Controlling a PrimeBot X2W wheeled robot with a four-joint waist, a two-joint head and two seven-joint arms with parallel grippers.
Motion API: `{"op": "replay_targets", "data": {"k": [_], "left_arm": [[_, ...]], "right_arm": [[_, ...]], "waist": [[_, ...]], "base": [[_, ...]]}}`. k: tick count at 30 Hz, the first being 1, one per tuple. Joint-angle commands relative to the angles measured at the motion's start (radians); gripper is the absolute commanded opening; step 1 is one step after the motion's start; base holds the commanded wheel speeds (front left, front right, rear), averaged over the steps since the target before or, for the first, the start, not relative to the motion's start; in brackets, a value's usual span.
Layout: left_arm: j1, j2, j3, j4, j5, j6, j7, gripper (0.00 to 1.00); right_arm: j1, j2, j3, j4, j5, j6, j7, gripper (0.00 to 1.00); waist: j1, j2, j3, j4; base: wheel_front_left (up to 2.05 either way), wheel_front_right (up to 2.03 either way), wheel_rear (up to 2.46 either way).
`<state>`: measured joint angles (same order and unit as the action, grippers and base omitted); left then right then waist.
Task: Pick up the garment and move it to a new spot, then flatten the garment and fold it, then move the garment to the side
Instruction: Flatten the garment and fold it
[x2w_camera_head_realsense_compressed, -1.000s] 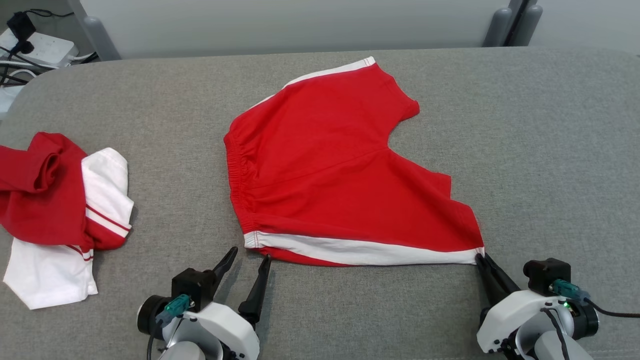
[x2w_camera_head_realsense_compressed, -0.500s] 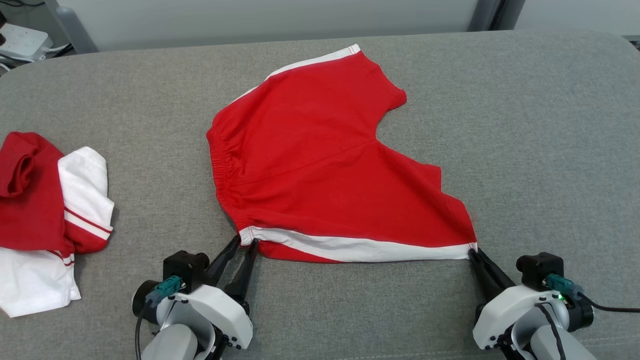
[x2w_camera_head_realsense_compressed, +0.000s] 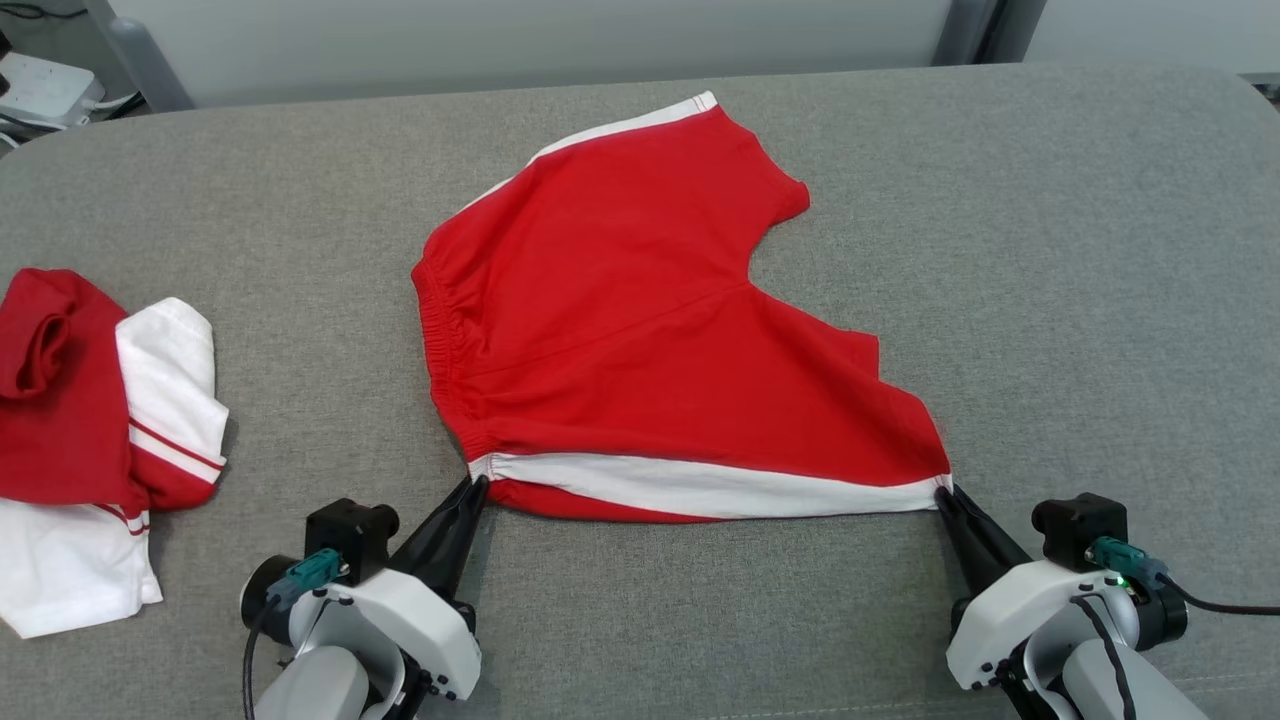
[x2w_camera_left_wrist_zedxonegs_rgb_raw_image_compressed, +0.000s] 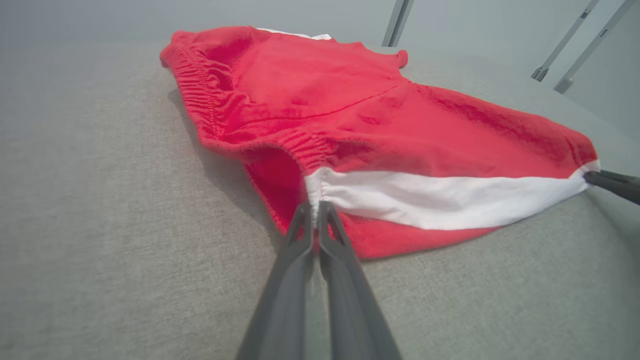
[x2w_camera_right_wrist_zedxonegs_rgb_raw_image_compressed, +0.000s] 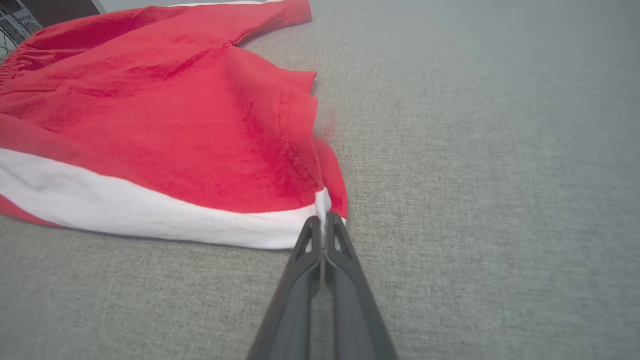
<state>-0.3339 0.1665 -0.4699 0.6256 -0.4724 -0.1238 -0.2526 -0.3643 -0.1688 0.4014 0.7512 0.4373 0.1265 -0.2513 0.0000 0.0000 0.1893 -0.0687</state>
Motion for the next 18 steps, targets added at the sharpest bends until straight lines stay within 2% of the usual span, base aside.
{"op": "replay_targets", "data": {"k": [1,7,18], "left_arm": [[-0.013,0.037,0.030,-0.021,-0.010,-0.007,-0.009,0.00],[0.042,0.068,0.009,-0.016,-0.056,-0.007,-0.009,0.00],[0.147,0.077,-0.013,0.004,-0.098,-0.007,-0.009,0.00]], "right_arm": [[-0.010,-0.016,0.023,-0.028,0.010,0.004,-0.010,0.00],[0.023,-0.032,0.045,-0.033,0.034,0.004,-0.010,0.00],[0.113,-0.075,0.110,-0.074,0.082,0.004,-0.010,0.00]], "waist": [[0.0000,0.0000,-0.011,0.000],[0.0000,0.0000,-0.062,0.009],[0.0000,0.0000,-0.174,0.012]], "base": [[0.00,0.00,0.00],[0.00,0.00,0.00],[0.00,0.00,0.00]]}}
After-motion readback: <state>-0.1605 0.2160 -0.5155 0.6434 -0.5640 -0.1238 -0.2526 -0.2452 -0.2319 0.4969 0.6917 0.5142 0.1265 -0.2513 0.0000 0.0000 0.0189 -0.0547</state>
